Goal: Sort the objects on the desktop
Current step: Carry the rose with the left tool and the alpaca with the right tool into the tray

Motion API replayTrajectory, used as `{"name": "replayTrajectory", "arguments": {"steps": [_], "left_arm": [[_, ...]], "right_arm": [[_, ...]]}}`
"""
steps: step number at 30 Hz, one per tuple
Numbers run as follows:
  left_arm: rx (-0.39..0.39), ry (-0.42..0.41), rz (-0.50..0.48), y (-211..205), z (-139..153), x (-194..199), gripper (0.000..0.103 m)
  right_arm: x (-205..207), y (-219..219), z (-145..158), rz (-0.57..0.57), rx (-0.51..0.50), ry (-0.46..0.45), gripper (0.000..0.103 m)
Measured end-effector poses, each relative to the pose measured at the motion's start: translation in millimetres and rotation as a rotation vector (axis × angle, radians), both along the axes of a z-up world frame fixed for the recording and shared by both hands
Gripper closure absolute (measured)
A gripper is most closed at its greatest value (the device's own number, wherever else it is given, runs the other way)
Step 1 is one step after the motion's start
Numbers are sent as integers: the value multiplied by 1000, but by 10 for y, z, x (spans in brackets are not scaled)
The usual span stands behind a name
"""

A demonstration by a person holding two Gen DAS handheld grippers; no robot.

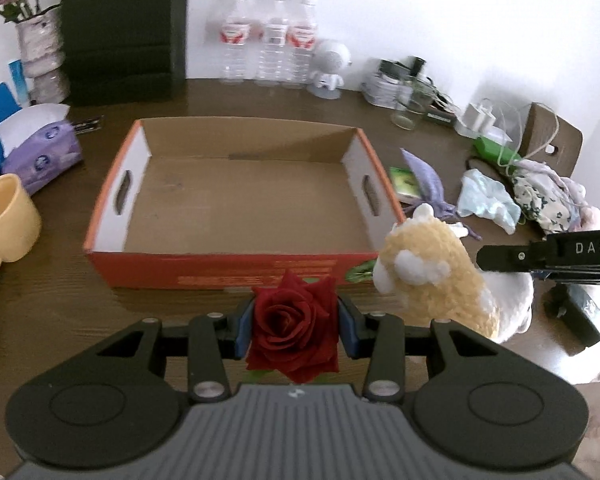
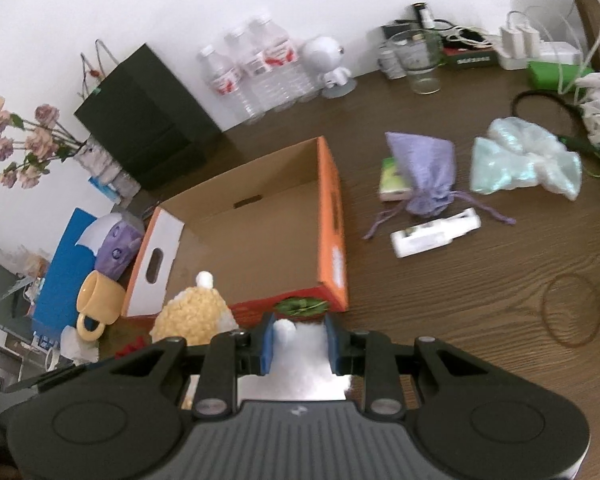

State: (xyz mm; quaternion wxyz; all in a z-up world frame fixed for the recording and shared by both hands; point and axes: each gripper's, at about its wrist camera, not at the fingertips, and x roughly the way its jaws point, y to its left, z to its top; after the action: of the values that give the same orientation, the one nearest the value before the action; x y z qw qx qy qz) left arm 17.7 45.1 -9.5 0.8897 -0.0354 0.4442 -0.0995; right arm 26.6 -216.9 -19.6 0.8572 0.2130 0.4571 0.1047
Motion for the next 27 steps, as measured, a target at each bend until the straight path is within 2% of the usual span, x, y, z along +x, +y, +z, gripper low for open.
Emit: {"name": "replayTrajectory", "arguments": {"steps": [11,27], "left_arm": [[-9,14,-5,518,-6,113,61],[-34,24,9,823,-80,291,61]], "right_arm": [[61,529,3,-10,-10,19,78],[264,872,4,0,-33,24,78]]}}
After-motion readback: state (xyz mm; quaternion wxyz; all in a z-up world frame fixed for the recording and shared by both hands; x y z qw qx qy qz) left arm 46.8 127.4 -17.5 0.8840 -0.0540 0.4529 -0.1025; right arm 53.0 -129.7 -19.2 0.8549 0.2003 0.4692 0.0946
